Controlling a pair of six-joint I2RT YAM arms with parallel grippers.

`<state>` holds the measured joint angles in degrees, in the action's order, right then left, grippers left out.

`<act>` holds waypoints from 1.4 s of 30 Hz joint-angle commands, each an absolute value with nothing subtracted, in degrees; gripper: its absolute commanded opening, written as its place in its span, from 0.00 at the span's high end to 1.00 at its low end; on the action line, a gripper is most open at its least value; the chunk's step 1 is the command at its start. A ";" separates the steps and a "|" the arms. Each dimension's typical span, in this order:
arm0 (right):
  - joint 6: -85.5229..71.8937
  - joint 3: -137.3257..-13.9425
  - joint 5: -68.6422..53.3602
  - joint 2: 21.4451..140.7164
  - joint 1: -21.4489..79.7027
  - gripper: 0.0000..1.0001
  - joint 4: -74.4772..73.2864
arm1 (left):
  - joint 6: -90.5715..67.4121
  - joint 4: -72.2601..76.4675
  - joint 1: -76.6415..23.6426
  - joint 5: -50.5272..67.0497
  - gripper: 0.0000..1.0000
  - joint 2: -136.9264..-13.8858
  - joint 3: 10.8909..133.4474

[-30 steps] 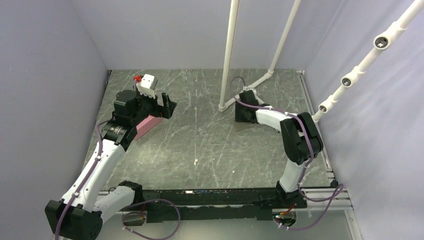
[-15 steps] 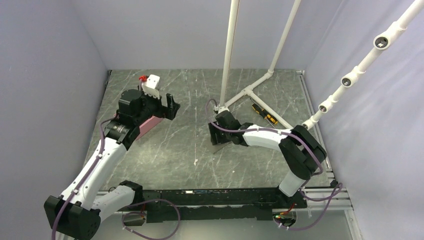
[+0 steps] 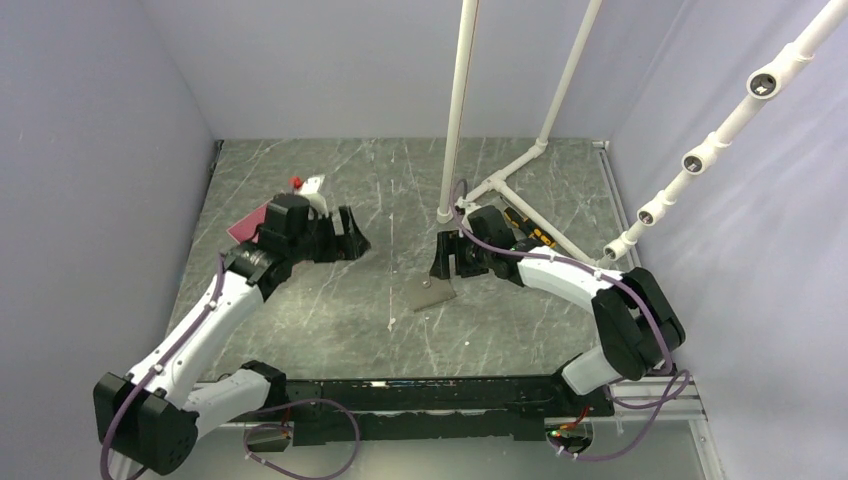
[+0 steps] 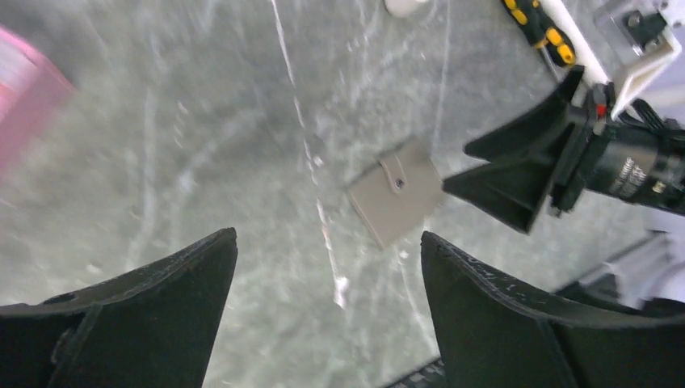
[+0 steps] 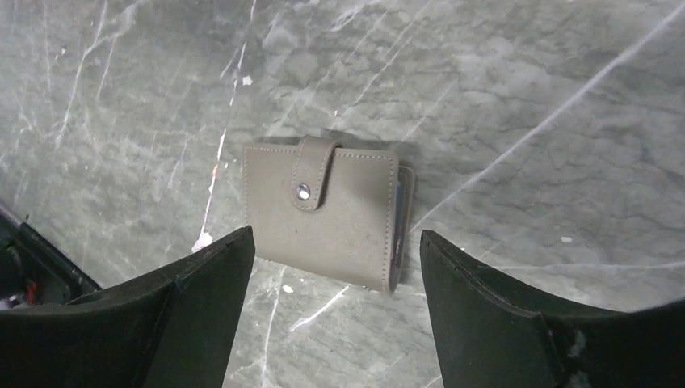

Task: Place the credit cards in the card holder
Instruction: Open the card holder at the center of the board.

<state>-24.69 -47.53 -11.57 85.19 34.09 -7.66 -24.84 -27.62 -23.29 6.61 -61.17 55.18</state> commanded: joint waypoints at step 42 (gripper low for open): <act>-43.72 -29.66 -25.83 82.69 40.75 0.61 18.43 | -55.38 -21.41 -47.46 -2.19 0.37 -72.21 40.64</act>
<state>-45.93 -27.00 -26.06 87.18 41.36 22.70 -55.42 -15.09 -47.31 0.69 -77.62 39.66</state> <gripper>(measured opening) 0.373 0.620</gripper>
